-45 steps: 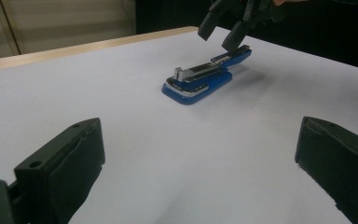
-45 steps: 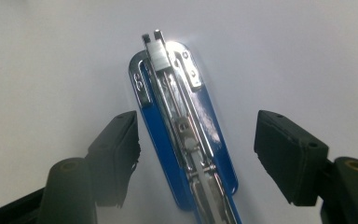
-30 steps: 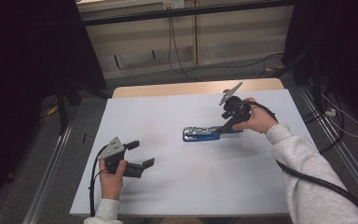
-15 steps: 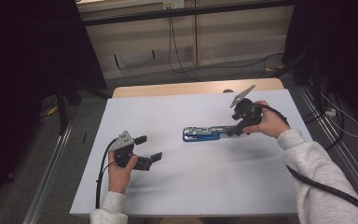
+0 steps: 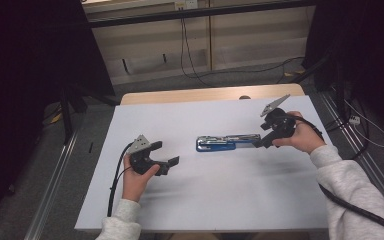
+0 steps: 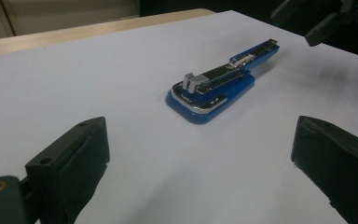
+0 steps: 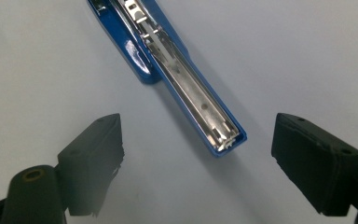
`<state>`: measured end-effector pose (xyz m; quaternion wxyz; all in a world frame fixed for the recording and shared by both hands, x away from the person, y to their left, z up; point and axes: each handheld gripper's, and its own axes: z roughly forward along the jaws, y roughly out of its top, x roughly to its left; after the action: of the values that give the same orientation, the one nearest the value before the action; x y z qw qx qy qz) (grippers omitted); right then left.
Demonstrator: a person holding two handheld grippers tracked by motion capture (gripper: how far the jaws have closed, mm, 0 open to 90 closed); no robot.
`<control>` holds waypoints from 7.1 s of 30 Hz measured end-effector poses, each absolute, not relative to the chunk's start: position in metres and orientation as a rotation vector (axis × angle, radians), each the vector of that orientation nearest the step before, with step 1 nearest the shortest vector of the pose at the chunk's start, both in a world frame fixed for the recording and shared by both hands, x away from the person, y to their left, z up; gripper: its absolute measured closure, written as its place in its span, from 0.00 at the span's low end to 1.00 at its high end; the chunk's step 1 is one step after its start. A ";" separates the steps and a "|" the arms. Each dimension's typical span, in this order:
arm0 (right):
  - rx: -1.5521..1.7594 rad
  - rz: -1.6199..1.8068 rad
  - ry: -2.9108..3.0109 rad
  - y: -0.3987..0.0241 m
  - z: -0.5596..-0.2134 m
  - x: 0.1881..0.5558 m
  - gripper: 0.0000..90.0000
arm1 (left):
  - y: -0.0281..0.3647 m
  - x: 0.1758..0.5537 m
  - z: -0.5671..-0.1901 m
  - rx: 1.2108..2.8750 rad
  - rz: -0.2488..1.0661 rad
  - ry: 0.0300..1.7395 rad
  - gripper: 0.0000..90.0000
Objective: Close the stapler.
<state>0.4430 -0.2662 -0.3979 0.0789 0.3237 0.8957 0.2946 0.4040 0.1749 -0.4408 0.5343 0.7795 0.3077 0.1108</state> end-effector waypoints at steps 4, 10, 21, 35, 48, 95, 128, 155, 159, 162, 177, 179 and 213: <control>0.992 0.883 2.667 -0.272 -0.400 0.438 0.20 | 0.168 0.411 -0.441 1.895 0.259 0.759 0.13; 1.015 0.863 2.646 -0.279 -0.406 0.434 0.28 | 0.160 0.418 -0.447 1.919 0.274 0.769 0.29; 1.060 0.835 2.644 -0.285 -0.419 0.430 0.53 | 0.146 0.431 -0.454 1.989 0.246 0.773 0.72; 1.092 0.814 2.647 -0.286 -0.425 0.429 0.71 | 0.133 0.441 -0.460 2.037 0.188 0.778 1.00; 1.105 0.806 2.658 -0.286 -0.434 0.433 0.88 | 0.123 0.448 -0.464 2.061 0.189 0.788 1.00; 1.105 0.804 2.637 -0.285 -0.434 0.443 1.00 | 0.094 0.462 -0.469 2.159 0.187 0.730 1.00; 1.057 0.853 2.610 -0.280 -0.415 0.444 1.00 | 0.092 0.461 -0.469 2.162 0.202 0.734 1.00; 1.162 1.037 2.514 -0.266 -0.419 0.423 0.45 | 0.130 0.443 -0.443 2.017 0.125 0.836 0.30; 1.170 1.039 2.496 -0.268 -0.421 0.413 0.39 | 0.136 0.437 -0.440 2.006 0.114 0.825 0.24; 1.169 1.052 2.500 -0.267 -0.423 0.401 0.35 | 0.141 0.432 -0.438 2.007 0.122 0.807 0.22; 1.190 1.056 2.497 -0.269 -0.433 0.360 0.20 | 0.163 0.408 -0.433 2.020 0.195 0.782 0.12; 1.185 1.058 2.496 -0.270 -0.433 0.357 0.19 | 0.166 0.404 -0.434 2.019 0.191 0.790 0.12; 1.210 1.079 2.454 -0.285 -0.436 0.316 0.16 | 0.218 0.361 -0.428 1.993 0.218 0.811 0.11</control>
<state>0.3163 -0.2847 -0.4359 0.0998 0.4094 0.8302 0.3651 0.3606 0.2179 -0.4282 0.4700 0.8134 0.3310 0.0889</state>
